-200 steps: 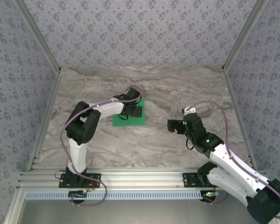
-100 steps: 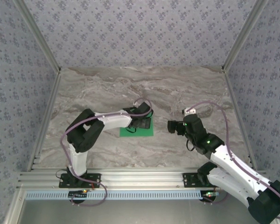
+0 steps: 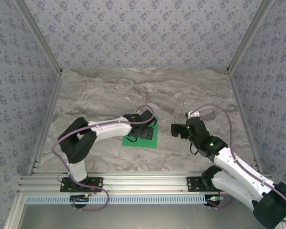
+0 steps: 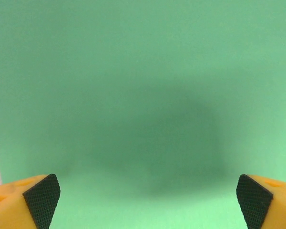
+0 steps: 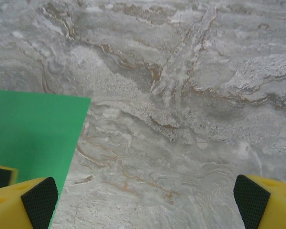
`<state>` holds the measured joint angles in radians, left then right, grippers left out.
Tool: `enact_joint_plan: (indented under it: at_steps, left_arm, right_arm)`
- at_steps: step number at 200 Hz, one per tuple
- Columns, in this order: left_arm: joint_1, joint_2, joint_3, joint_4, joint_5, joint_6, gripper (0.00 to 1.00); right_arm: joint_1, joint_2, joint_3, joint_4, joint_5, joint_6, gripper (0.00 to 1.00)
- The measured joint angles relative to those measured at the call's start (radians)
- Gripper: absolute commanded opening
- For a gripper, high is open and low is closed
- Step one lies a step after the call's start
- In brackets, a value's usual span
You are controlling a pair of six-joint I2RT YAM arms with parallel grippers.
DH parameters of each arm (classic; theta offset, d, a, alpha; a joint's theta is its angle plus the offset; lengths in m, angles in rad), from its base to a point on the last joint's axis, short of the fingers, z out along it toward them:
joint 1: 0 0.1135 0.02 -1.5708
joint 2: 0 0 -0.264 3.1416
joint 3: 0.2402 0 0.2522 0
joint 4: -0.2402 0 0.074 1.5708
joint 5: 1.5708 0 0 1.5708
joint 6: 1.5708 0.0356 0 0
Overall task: Fold a paper plane with a square sheet of paper (fold left side to right side)
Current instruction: Move the square sheet of paper to the center of the table, then pick up the square sheet of paper from the center of the table.
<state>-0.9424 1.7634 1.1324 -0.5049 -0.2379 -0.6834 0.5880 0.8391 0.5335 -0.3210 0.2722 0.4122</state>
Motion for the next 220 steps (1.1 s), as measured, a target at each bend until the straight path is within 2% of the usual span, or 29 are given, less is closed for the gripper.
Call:
enact_joint_plan:
  at_steps: [26, 52, 92, 133, 176, 220]
  left_arm:
    - [0.026, -0.163, -0.091, 0.039, 0.066, -0.029, 0.98]
    - [0.089, -0.269, -0.234, 0.136, 0.167, -0.08, 0.96]
    - [0.171, -0.291, -0.399, 0.262, 0.329, -0.144, 0.93]
    - [0.19, -0.292, -0.431, 0.325, 0.385, -0.164, 0.93]
    - [0.197, -0.292, -0.446, 0.342, 0.385, -0.167, 0.93]
    - [0.198, -0.303, -0.465, 0.367, 0.385, -0.169, 0.93]
  right_arm:
    - [0.0, 0.136, 0.021, 0.011, -0.034, 0.006, 1.0]
    - [0.002, 0.341, 0.114, 0.047, -0.092, 0.007, 1.0]
    - [0.002, 0.642, 0.309, 0.147, -0.157, 0.008, 1.0]
    - [0.005, 0.903, 0.497, 0.183, -0.198, 0.028, 1.0]
    - [0.034, 1.028, 0.56, 0.179, -0.196, 0.068, 1.0]
    - [0.08, 1.043, 0.573, 0.174, -0.148, 0.092, 1.0]
